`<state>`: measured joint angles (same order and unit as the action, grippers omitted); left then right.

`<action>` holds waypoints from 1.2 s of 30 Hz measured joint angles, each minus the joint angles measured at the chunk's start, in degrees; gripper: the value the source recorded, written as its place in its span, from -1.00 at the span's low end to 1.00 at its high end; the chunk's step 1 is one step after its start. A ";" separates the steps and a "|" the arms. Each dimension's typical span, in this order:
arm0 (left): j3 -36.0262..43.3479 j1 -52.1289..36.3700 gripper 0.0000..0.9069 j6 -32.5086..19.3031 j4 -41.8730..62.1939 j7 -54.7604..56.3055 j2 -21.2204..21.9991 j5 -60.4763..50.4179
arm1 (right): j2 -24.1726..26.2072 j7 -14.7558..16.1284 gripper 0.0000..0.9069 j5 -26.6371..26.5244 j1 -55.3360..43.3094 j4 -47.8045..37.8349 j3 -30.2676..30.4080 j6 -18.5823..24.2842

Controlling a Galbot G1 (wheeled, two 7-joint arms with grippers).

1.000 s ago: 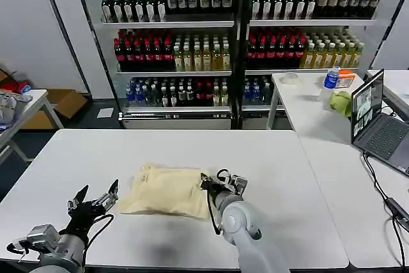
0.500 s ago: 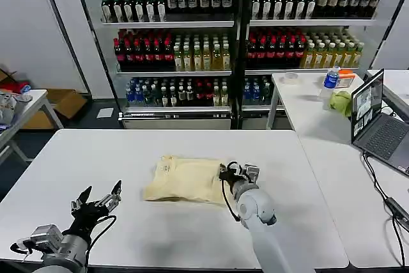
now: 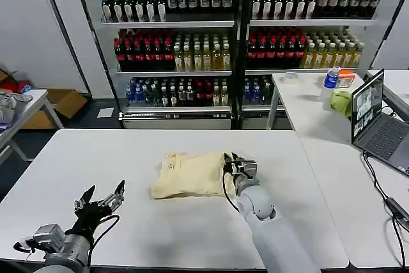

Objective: Fold and organize the clothes.

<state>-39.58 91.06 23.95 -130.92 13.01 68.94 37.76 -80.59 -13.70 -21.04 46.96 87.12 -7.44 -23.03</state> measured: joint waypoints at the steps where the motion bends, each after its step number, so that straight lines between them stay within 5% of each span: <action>1: 0.04 0.00 1.00 -0.08 -0.02 -0.05 -0.07 0.01 | 0.37 0.11 1.00 1.22 0.48 0.62 -0.07 1.08; 15: 1.26 -0.03 1.00 -0.37 -0.09 -1.24 -0.84 -1.27 | 6.06 0.93 1.00 11.53 17.41 17.65 -6.33 10.49; 36: 1.63 1.10 1.00 -1.47 -0.01 -4.34 0.34 -5.79 | 5.89 2.05 1.00 14.17 40.75 37.09 -17.31 15.47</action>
<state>-37.95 92.16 22.48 -130.93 8.67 69.29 31.97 -74.70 -11.65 -6.87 87.70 124.22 -24.75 -7.57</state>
